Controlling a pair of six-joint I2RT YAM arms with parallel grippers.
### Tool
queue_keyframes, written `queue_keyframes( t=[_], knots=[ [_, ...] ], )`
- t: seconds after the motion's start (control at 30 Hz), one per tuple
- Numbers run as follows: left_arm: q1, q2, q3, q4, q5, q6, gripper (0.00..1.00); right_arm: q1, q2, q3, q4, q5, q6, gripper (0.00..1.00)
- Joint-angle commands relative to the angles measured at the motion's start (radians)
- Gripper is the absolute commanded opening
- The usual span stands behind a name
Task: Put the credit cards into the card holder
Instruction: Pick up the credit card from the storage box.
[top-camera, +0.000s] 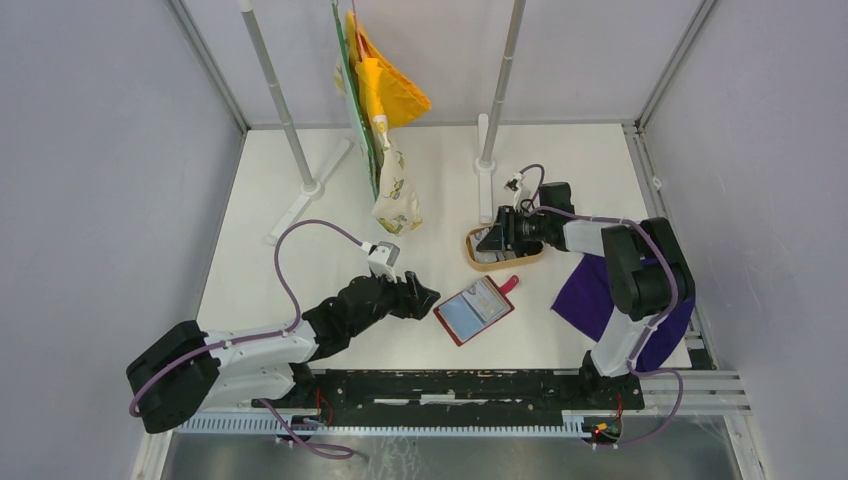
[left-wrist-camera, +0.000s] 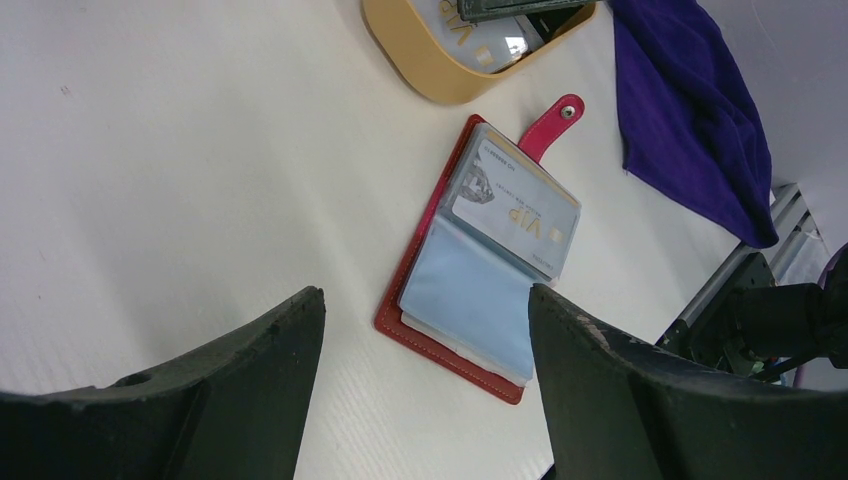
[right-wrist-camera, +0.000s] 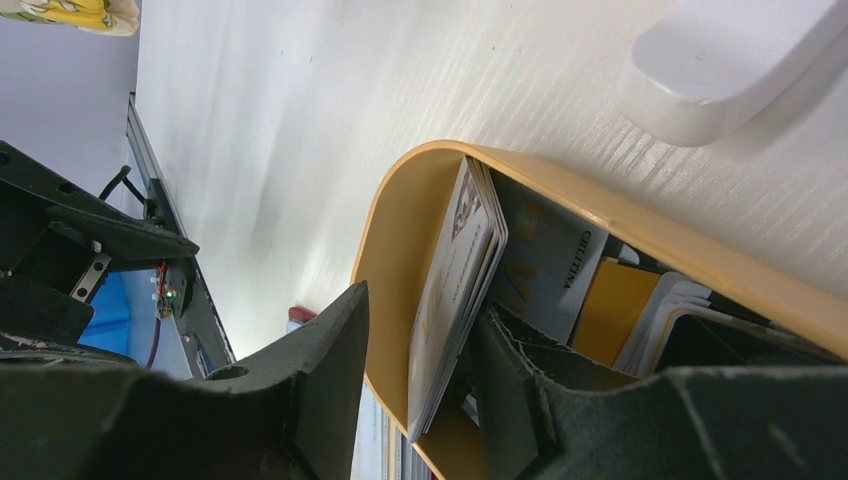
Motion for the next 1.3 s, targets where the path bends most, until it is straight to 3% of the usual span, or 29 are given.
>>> queue_keyframes(
  t=[0.0,0.9,1.27],
  knots=[
    [-0.001,0.0,0.039,0.051,0.01,-0.005,0.8,0.002,0.032,0.035,-0.033,0.052,-0.033,0.47],
    [-0.002,-0.015,0.03,0.044,0.006,-0.003,0.79,-0.053,-0.001,0.025,0.048,-0.129,0.05,0.42],
    [-0.001,-0.005,0.035,0.048,0.009,-0.005,0.79,-0.028,0.035,0.055,-0.075,0.009,-0.062,0.42]
  ],
)
